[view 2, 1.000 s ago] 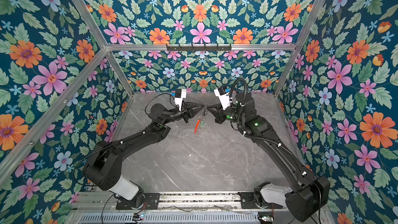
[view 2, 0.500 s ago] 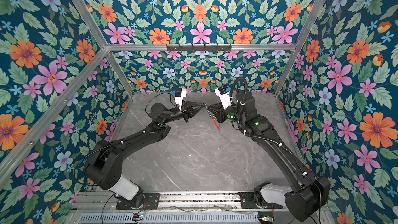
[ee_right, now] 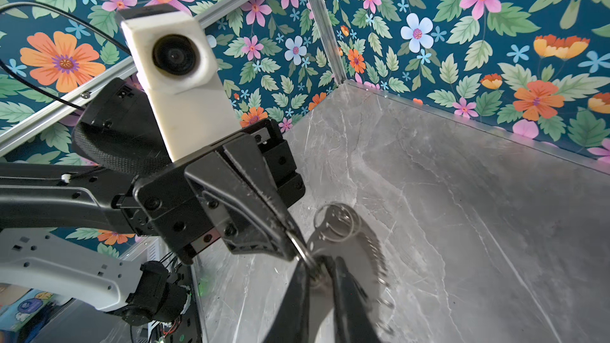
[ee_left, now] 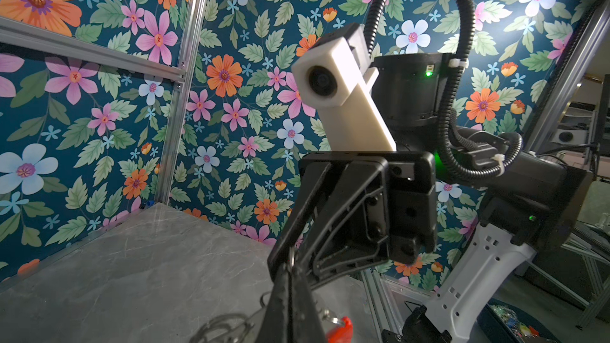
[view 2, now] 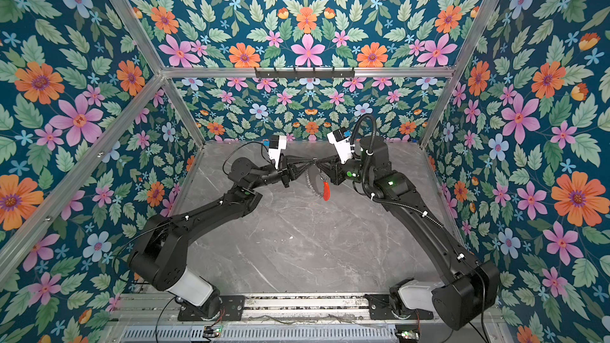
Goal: Put the keys on the keyring
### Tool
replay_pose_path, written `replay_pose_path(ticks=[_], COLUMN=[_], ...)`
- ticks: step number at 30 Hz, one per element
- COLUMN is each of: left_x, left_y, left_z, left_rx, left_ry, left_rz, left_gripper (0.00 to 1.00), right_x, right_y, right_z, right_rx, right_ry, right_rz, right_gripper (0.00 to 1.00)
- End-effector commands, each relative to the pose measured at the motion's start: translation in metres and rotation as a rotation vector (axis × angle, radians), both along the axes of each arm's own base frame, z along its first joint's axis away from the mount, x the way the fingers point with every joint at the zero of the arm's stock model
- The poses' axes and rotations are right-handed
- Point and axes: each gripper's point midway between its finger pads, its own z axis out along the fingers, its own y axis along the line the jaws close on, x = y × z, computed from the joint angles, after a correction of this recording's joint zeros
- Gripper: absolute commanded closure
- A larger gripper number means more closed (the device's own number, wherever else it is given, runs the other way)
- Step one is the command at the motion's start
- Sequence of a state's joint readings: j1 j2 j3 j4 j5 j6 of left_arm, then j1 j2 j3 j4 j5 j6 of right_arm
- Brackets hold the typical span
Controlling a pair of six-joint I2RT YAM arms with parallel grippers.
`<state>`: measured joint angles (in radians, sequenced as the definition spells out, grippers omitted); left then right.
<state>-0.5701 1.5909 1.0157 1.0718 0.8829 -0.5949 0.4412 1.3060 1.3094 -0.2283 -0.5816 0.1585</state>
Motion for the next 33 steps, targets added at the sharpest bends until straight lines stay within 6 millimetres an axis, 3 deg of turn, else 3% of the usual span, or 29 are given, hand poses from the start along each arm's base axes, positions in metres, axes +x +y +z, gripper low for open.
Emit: replay_pose_path(ticks=[1, 8, 23, 26, 31, 33], left_x=[-0.006, -0.006, -0.005, -0.005, -0.006, -0.007], left_y=[0.000, 0.000, 0.000, 0.000, 0.001, 0.003], left_z=[0.007, 0.006, 0.005, 0.005, 0.007, 0.006], left_rx=[-0.015, -0.010, -0.015, -0.014, -0.019, -0.007], left_ry=[-0.034, -0.032, -0.034, -0.034, -0.060, -0.081], left_rz=[-0.019, -0.024, -0.016, -0.015, -0.014, -0.011], left_gripper=[1.00, 1.00, 1.00, 0.93, 0.71, 0.70], right_x=[-0.002, -0.004, -0.010, -0.010, -0.011, -0.012], right_y=[0.005, 0.005, -0.001, -0.002, -0.004, -0.006], right_z=[0.010, 0.014, 0.018, 0.016, 0.010, 0.005], right_rx=[0.034, 0.043, 0.054, 0.048, 0.011, -0.029], right_ry=[-0.020, -0.043, -0.096, -0.097, -0.102, -0.099], right_rz=[0.034, 0.034, 0.019, 0.017, 0.017, 0.017], right_gripper=[0.93, 1.00, 1.00, 1.00, 1.00, 1.00])
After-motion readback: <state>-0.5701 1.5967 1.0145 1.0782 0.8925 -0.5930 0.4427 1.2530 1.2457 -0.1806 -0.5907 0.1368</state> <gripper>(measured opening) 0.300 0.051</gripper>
